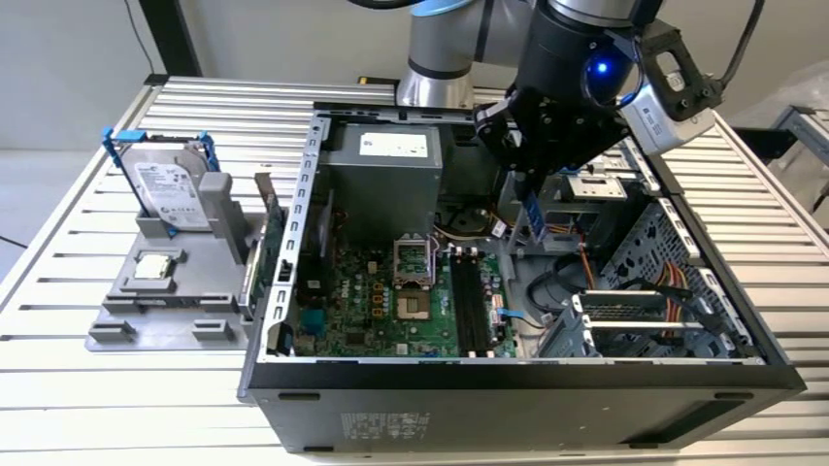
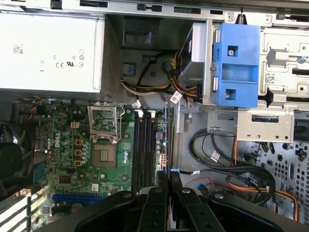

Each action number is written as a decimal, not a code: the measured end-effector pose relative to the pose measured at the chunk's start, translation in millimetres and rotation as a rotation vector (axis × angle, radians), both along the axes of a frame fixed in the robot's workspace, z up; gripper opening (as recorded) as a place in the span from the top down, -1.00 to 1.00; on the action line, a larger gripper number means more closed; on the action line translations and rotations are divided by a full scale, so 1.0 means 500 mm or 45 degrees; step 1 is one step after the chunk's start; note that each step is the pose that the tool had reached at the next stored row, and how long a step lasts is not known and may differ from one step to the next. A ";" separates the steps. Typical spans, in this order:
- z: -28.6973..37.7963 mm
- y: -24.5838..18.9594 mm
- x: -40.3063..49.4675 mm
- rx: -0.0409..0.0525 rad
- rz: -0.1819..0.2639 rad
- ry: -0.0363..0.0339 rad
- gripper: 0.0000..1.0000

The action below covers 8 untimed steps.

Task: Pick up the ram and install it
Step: 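Insert the ram into the slot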

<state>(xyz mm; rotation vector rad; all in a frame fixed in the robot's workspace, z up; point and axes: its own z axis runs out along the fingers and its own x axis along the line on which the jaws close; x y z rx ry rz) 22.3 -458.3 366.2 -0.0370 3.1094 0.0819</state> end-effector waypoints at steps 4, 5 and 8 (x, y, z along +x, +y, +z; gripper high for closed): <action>-0.002 -0.0001 0.003 0.000 0.000 0.0000 1.00; -0.002 -0.0001 0.004 0.000 0.000 0.0000 1.00; -0.005 -0.0001 0.006 0.000 0.000 -0.0001 1.00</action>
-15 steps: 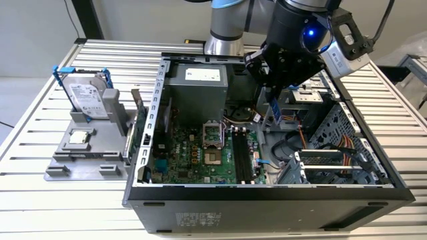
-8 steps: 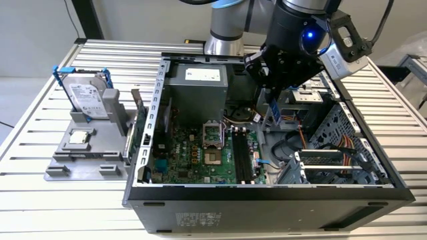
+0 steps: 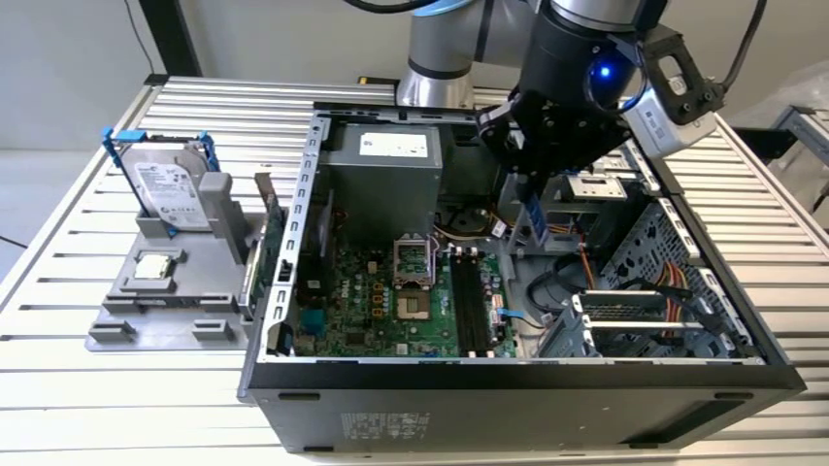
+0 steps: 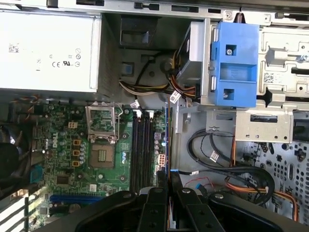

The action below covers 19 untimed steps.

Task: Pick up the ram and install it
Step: 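Insert the ram into the slot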

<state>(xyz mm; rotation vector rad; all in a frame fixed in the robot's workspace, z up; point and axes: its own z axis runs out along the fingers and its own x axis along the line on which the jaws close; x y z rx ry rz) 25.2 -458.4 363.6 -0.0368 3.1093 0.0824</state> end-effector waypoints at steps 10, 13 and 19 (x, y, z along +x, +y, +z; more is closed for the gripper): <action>-0.013 0.0000 0.001 0.000 0.000 0.0001 1.00; -0.016 0.0000 0.001 0.000 0.000 0.0001 1.00; -0.018 0.0001 0.001 0.000 0.000 0.0000 1.00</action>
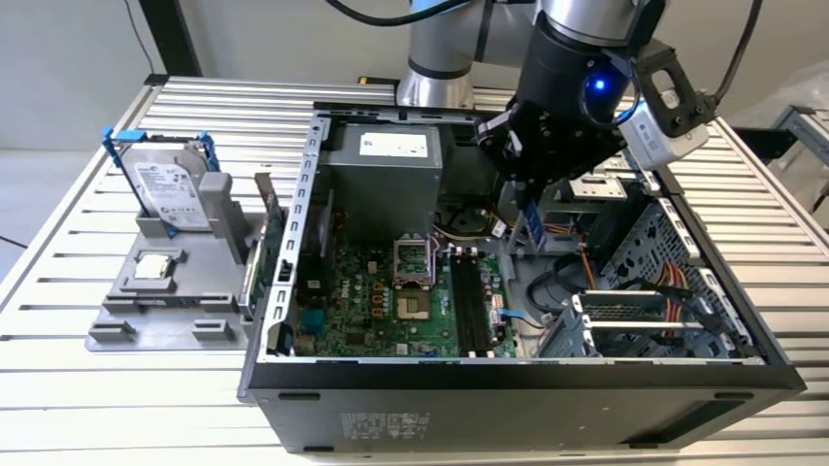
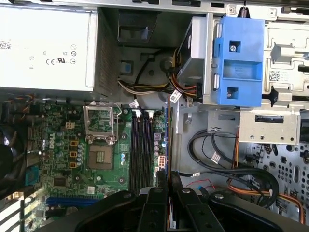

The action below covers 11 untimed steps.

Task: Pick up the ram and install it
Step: 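Insert the ram into the slot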

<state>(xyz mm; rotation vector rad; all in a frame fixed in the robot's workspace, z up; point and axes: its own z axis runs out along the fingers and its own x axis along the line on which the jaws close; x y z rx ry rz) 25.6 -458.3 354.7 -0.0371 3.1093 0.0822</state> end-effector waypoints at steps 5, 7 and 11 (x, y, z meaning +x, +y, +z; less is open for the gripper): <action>-0.008 0.0000 0.000 0.000 0.000 0.0001 1.00; -0.009 0.0007 0.000 0.000 0.000 0.0001 1.00; -0.010 0.0009 0.000 -0.001 0.000 0.0001 1.00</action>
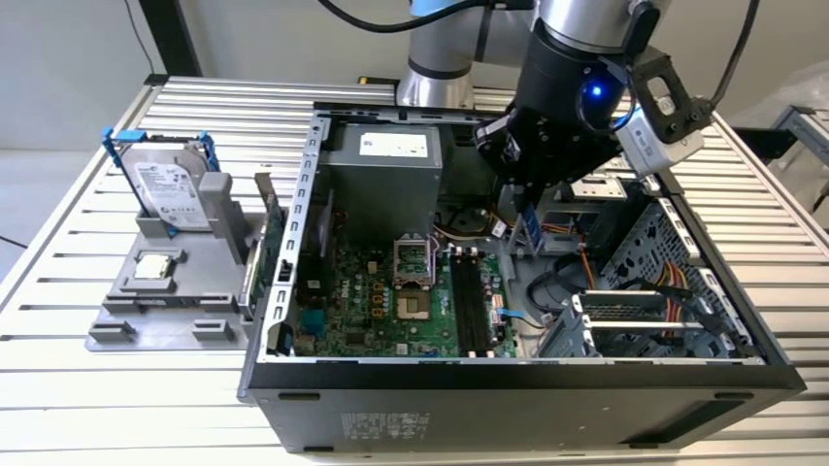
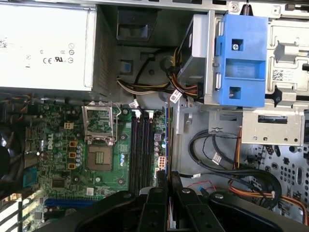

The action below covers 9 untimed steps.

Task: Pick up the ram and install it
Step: 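Insert the ram into the slot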

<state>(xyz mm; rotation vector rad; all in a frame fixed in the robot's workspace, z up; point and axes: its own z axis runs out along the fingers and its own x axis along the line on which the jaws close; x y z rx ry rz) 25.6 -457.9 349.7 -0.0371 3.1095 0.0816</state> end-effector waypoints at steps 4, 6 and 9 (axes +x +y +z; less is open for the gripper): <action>-0.004 0.0000 0.000 0.000 0.000 -0.0001 1.00; -0.008 0.0001 0.001 0.000 0.000 0.0000 1.00; -0.013 0.0001 0.002 0.000 0.000 0.0007 1.00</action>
